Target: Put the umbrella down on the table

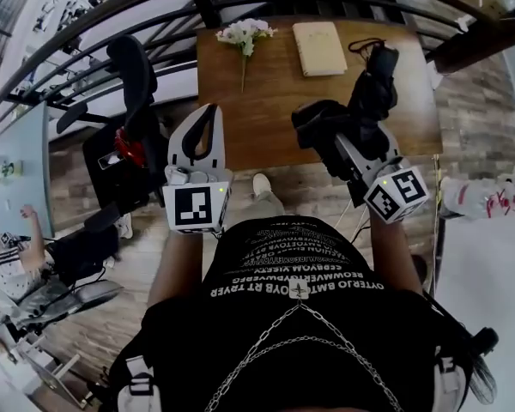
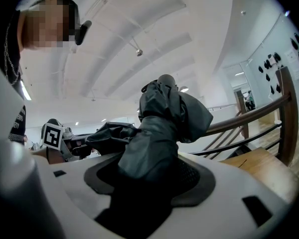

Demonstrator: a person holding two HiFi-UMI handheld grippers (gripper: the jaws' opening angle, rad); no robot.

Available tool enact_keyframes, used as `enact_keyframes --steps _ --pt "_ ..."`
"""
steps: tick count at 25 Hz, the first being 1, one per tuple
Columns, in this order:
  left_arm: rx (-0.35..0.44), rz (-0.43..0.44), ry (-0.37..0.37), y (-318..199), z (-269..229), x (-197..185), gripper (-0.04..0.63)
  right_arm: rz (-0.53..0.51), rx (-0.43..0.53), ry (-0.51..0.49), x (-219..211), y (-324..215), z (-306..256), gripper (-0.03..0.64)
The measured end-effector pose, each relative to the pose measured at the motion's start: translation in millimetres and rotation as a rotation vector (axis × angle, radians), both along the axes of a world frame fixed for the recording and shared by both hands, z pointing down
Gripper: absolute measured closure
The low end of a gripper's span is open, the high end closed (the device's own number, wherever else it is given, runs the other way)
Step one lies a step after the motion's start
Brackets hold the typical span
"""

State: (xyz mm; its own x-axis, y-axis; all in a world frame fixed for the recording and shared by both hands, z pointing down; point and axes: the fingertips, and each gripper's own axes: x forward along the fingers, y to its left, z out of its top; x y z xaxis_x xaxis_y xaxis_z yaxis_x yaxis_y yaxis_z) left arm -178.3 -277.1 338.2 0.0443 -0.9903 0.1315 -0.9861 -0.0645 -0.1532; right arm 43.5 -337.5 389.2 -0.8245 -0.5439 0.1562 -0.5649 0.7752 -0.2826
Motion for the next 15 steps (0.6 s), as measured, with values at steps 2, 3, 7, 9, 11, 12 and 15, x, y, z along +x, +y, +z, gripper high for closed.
enact_keyframes --steps 2,3,7,9,11,12,15 --pt "0.003 0.021 0.004 -13.4 -2.6 -2.5 0.566 0.013 -0.015 0.003 -4.8 -10.6 2.6 0.331" --pt "0.004 0.03 0.002 -20.2 -3.8 -4.2 0.566 0.019 -0.021 0.006 -7.2 -15.6 4.9 0.331" --pt "0.001 0.062 -0.006 -46.7 -4.3 -13.2 0.566 0.043 -0.048 0.03 -18.4 -36.4 17.7 0.331" --pt "0.0 0.07 0.001 -57.5 -3.3 -20.7 0.566 0.046 -0.062 0.04 -27.3 -46.6 25.3 0.331" --pt "-0.003 0.077 -0.003 -66.6 -1.1 -30.1 0.566 0.049 -0.079 0.048 -37.1 -55.5 34.9 0.331" --pt "-0.004 0.079 -0.005 -70.9 0.0 -35.0 0.566 0.051 -0.09 0.052 -42.0 -59.3 40.4 0.331" --pt "-0.007 0.087 -0.008 -82.7 3.2 -48.7 0.566 0.054 -0.119 0.073 -56.8 -69.8 59.9 0.331"
